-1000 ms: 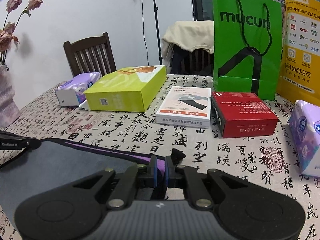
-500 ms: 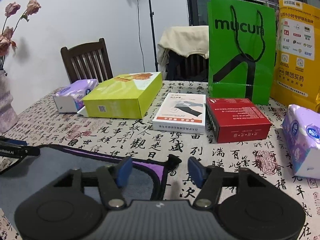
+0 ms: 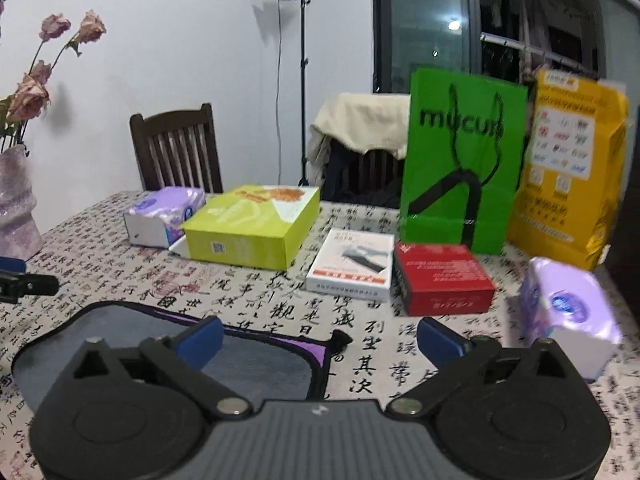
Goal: Fold towel
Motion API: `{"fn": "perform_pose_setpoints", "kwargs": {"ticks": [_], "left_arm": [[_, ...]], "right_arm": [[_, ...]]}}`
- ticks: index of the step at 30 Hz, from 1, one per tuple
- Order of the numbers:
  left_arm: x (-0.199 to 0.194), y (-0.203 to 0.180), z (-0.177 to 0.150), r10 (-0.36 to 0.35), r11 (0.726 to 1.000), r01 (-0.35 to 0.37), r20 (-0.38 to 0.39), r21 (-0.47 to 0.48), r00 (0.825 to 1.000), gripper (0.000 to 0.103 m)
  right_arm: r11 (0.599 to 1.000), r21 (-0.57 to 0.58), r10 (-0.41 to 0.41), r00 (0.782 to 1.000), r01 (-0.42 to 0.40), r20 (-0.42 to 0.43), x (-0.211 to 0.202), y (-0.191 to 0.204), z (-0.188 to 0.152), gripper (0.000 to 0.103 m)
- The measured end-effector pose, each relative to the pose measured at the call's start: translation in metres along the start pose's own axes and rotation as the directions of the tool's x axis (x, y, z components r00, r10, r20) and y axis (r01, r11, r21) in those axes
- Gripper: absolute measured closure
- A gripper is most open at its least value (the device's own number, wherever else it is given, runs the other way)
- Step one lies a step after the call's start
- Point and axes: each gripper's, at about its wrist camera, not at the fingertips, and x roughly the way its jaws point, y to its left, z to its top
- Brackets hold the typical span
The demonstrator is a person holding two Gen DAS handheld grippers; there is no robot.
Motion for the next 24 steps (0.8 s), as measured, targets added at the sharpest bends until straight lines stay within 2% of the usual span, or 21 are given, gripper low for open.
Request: {"fn": "perform_pose_setpoints", "kwargs": {"ticks": [12, 24], "left_arm": [[-0.065, -0.004, -0.012, 0.014, 1.0, -0.015, 0.064, 0.0, 0.998, 0.0], [-0.13, -0.012, -0.031, 0.009, 1.0, -0.009, 0.161, -0.006, 0.987, 0.0]], "right_arm": [[1.0, 0.002, -0.03, 0.999, 0.03, 0.044, -0.06, 0.005, -0.007, 0.0], [0.999, -0.002, -0.042, 0.992, 0.042, 0.118, -0.128, 0.016, -0.02, 0.0]]}}
